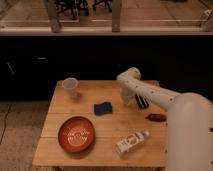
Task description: Push the eraser across the table
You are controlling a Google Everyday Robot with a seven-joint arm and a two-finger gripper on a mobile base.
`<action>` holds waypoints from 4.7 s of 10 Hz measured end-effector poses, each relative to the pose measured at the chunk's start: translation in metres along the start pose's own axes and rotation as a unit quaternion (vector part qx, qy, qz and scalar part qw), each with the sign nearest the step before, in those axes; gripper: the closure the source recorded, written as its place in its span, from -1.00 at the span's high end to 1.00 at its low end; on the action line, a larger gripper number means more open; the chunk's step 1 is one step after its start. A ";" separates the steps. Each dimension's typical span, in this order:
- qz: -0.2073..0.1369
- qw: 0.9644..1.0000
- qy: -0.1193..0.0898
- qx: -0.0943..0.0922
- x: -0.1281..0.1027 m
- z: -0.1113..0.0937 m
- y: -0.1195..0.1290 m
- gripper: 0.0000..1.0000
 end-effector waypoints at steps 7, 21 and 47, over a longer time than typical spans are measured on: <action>0.031 0.998 0.007 0.050 0.017 -0.014 -0.003 -1.00; 0.067 0.997 0.035 0.015 0.044 0.007 0.012 -1.00; 0.084 0.989 0.116 -0.024 0.095 0.017 0.017 -1.00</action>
